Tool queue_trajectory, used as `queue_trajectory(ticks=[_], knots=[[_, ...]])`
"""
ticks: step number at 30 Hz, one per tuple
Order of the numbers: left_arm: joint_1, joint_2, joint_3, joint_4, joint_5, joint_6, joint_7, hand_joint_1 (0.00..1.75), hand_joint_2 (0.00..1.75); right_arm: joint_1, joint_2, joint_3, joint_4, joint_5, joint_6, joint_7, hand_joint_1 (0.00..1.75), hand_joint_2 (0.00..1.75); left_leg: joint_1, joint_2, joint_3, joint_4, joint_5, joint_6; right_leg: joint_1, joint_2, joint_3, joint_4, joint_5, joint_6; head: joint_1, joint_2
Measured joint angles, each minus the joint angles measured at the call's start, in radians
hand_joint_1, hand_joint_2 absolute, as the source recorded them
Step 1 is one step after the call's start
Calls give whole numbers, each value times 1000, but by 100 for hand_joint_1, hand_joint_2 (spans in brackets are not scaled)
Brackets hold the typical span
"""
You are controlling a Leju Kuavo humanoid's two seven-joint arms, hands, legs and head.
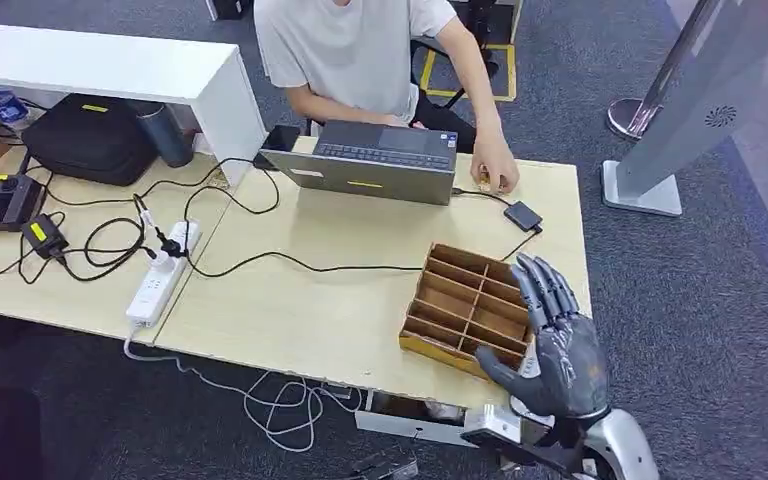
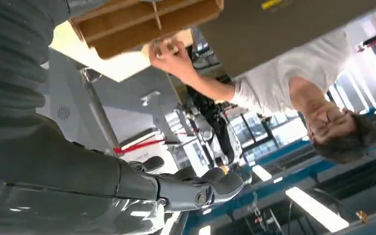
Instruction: Pass the card to the sensor for recognition and then transmit it.
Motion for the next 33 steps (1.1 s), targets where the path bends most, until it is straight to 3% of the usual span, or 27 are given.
queue_trajectory(ticks=[10,19,33], knots=[[0,0,0,0,3,-5,4,0,175,20,21,58,81,22,18,-10,0,175,0,0,0,0,0,0,0,0,0,0,0,0,0,0],[0,0,0,0,2,-15,7,0,175,7,68,142,222,160,-15,51,0,175,0,0,0,0,0,0,0,0,0,0,0,0,0,0],[-1,0,0,0,2,-19,13,0,175,-47,111,207,347,191,1,91,0,175,0,0,0,0,0,0,0,0,0,0,0,0,0,0]])
